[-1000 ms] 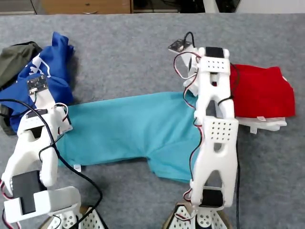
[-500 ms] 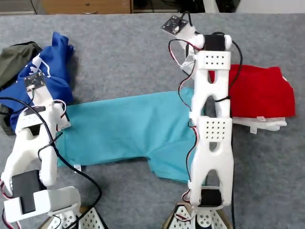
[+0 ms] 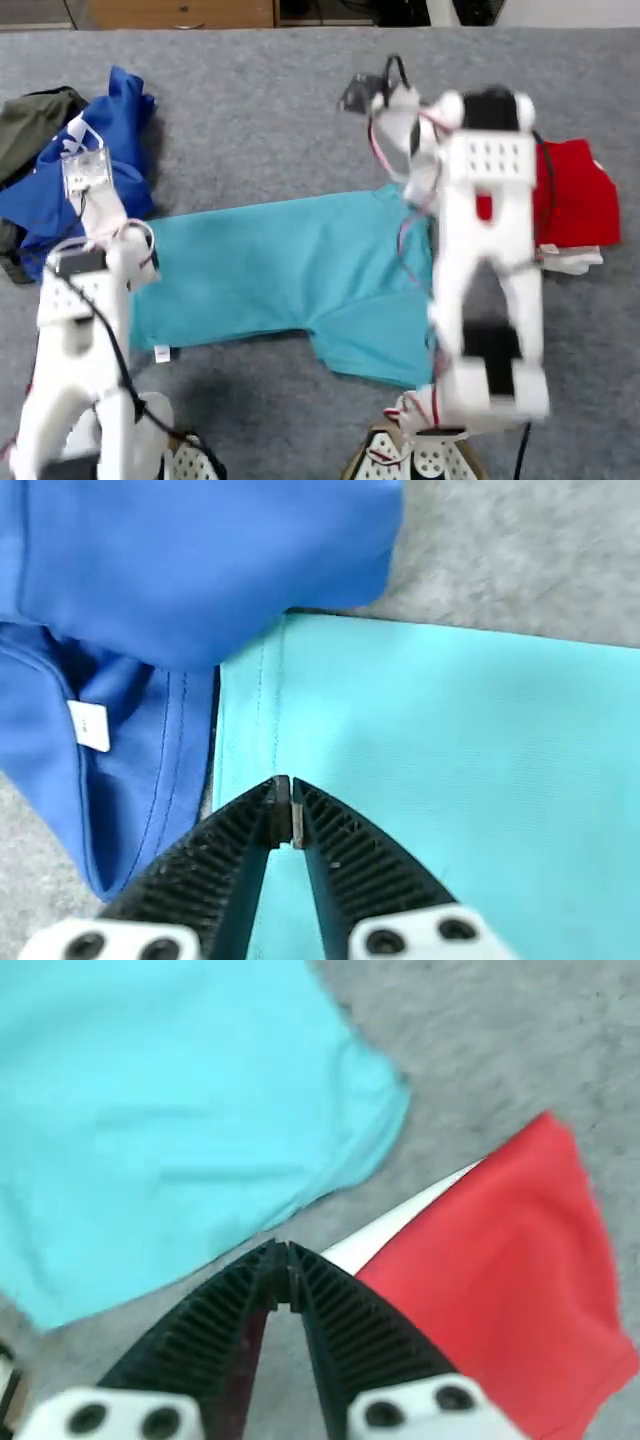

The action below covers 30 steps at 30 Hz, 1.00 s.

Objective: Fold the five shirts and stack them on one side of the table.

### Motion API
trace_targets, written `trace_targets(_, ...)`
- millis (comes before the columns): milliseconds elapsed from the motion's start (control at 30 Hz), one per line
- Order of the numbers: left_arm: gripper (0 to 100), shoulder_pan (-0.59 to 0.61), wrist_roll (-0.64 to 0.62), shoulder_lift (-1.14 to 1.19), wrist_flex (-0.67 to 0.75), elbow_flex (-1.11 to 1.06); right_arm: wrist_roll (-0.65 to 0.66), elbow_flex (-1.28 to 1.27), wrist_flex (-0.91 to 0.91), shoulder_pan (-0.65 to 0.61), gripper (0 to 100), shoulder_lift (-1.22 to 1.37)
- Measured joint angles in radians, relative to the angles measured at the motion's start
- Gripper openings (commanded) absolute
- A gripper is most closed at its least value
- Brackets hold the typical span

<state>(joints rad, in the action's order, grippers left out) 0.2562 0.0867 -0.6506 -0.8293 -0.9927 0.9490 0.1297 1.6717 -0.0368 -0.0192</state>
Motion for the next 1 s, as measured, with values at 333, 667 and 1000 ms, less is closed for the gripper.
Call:
trace_targets(333,2,0.084,0.003,-0.023,0.025,-0.072,0.041,-0.845,-0.052,-0.169,17.2,-0.698)
trace_targets(667,2,0.176,-0.018,0.207,0.17,-0.087,0.021,-1.094,-0.049,-0.385,17.4,-0.907)
trace_targets(1000,2,0.187,-0.026,0.347,0.143,0.003,0.063,-1.241,-0.255,-0.457,17.5,-0.706)
